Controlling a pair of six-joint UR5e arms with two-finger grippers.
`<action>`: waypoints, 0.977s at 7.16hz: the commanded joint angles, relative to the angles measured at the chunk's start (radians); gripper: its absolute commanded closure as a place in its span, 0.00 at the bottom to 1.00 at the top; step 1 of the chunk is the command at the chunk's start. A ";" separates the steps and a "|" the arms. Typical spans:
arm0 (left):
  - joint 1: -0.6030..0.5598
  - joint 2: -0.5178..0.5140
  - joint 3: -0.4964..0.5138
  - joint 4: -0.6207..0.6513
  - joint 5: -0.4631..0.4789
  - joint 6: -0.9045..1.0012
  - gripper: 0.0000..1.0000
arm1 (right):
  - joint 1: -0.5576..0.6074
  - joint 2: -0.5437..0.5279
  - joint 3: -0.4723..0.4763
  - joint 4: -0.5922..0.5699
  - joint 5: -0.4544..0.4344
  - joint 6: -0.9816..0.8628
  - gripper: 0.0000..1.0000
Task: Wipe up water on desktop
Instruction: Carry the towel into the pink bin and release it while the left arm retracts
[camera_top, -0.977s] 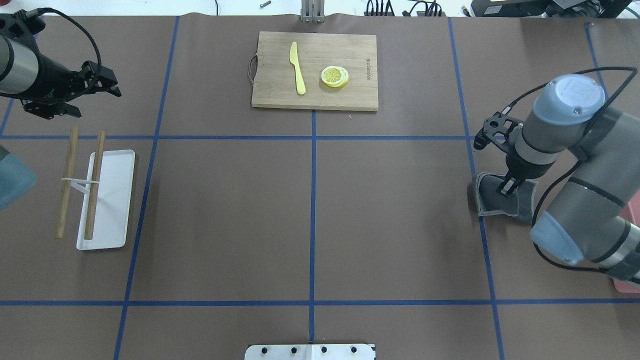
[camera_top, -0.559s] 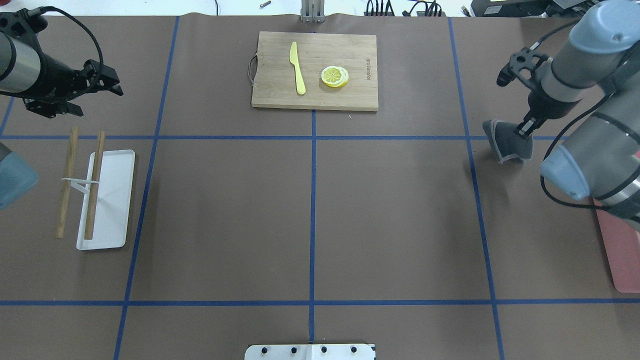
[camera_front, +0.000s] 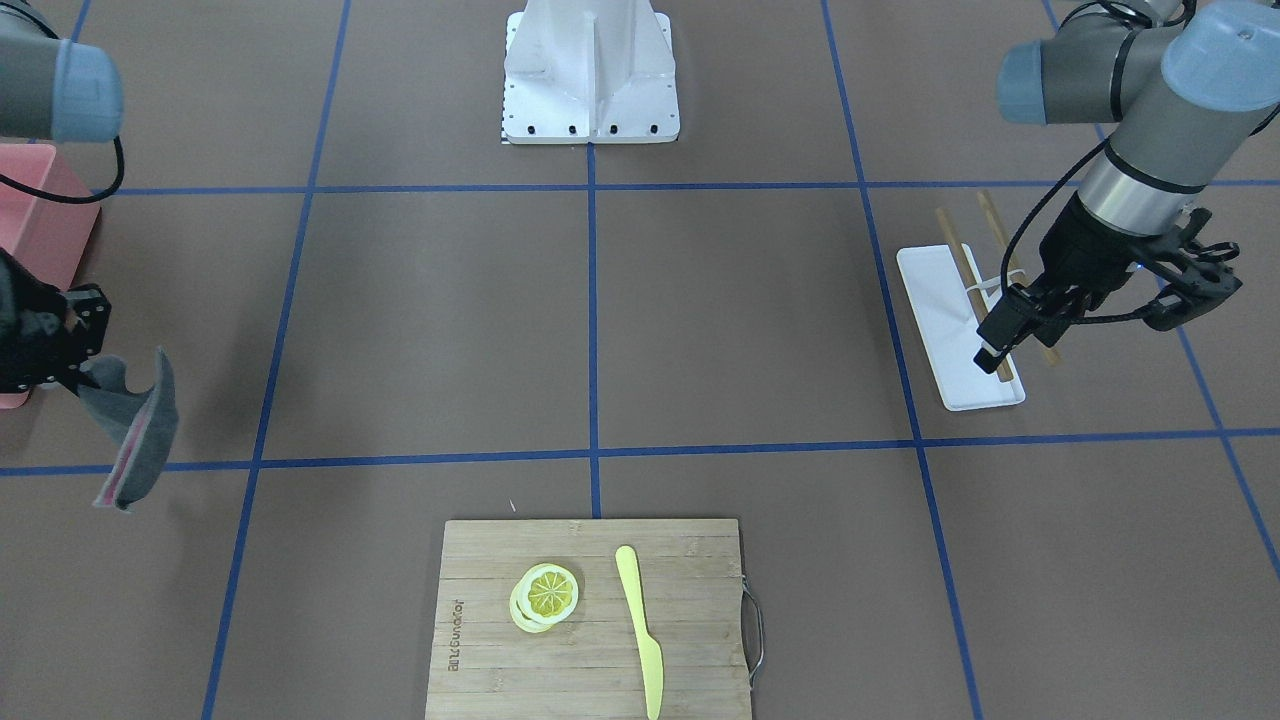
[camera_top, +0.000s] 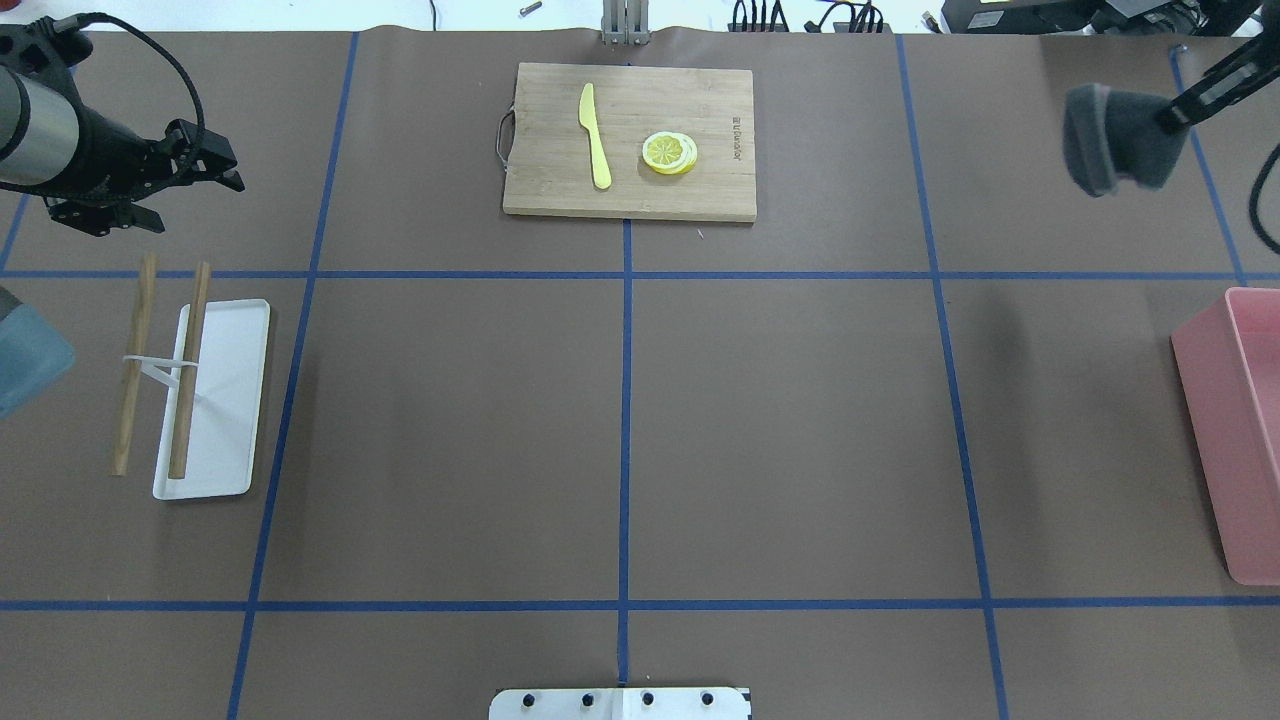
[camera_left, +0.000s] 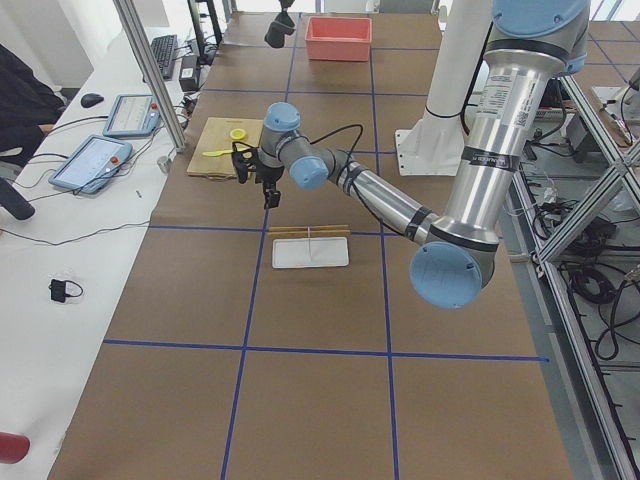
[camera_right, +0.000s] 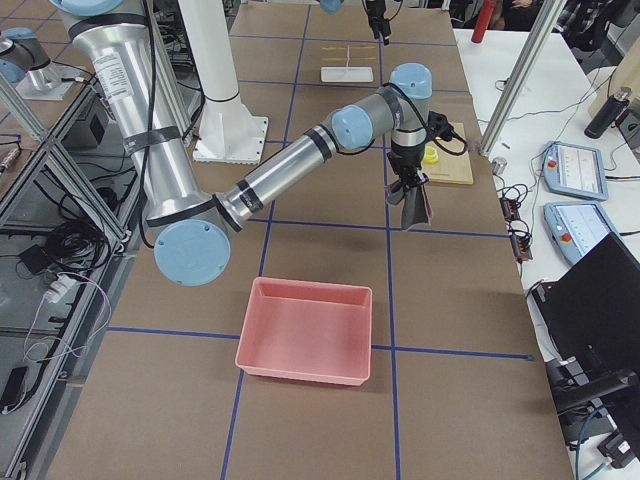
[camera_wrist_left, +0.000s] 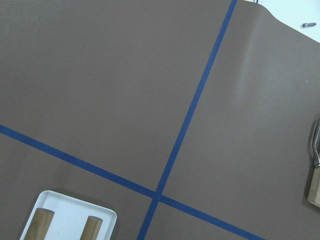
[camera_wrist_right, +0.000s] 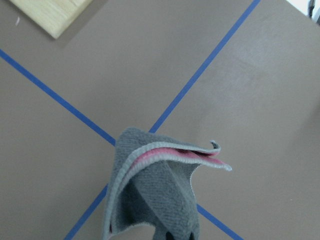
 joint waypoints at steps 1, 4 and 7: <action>0.000 0.003 0.003 0.000 0.000 0.000 0.02 | 0.148 -0.192 0.104 -0.077 0.021 -0.173 1.00; 0.000 0.001 -0.001 -0.002 0.000 -0.006 0.02 | 0.162 -0.467 0.098 -0.085 -0.075 -0.308 1.00; 0.001 0.003 -0.001 -0.002 0.000 -0.006 0.02 | 0.153 -0.489 0.028 -0.076 -0.105 -0.403 1.00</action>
